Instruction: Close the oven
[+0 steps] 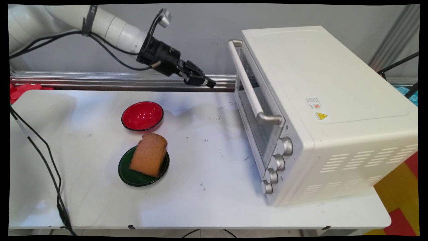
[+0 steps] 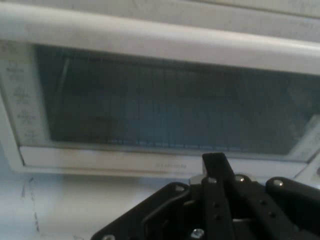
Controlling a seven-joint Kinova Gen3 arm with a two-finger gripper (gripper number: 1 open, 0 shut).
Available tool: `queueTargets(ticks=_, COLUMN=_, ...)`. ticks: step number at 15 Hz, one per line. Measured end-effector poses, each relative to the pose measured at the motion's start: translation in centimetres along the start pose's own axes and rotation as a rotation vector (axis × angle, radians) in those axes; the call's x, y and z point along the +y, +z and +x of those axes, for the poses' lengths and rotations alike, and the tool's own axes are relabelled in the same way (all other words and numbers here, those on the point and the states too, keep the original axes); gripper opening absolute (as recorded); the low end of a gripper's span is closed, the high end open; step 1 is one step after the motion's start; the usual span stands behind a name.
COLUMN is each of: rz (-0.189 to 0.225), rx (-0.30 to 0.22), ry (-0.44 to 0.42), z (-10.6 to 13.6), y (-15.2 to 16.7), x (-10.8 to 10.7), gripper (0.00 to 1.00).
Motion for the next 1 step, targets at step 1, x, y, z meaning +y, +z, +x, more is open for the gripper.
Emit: queueTargets(ticks=1, rz=-0.002, rx=0.004, ry=0.000, z=0.32, y=-0.07, x=0.05, gripper=0.00)
